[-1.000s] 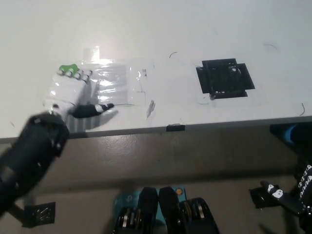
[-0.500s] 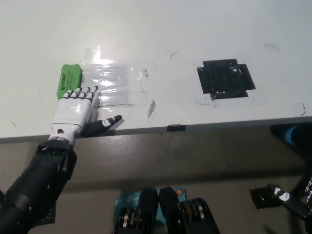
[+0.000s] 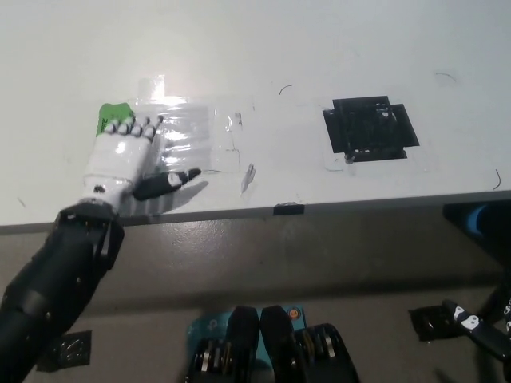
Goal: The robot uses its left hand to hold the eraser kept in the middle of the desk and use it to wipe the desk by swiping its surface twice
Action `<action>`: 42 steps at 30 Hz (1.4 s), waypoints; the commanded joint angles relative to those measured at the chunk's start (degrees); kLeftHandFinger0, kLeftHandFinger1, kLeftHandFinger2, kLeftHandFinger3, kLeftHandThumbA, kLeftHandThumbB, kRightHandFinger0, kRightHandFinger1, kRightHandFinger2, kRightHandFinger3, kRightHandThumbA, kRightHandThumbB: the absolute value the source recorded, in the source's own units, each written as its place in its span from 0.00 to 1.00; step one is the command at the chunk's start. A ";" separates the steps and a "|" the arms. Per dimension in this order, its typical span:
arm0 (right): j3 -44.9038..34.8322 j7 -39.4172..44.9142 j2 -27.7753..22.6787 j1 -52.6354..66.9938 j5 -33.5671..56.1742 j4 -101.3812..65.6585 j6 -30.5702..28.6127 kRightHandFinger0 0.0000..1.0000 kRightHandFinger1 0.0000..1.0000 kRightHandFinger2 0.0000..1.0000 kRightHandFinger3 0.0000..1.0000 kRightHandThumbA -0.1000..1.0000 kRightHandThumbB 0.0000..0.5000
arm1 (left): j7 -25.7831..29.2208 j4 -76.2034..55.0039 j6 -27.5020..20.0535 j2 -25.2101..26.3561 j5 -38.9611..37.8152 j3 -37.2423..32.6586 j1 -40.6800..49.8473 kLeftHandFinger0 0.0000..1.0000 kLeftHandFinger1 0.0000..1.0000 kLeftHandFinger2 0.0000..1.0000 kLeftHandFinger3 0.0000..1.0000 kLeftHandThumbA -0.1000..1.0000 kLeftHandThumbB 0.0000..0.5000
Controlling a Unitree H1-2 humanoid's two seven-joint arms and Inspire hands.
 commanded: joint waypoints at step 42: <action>-1.34 -0.54 1.05 1.18 1.87 -2.23 -2.34 1.00 1.00 1.00 1.00 1.00 0.14 | 1.09 10.96 -3.72 1.15 2.05 1.26 -2.83 1.00 1.00 1.00 1.00 1.00 0.88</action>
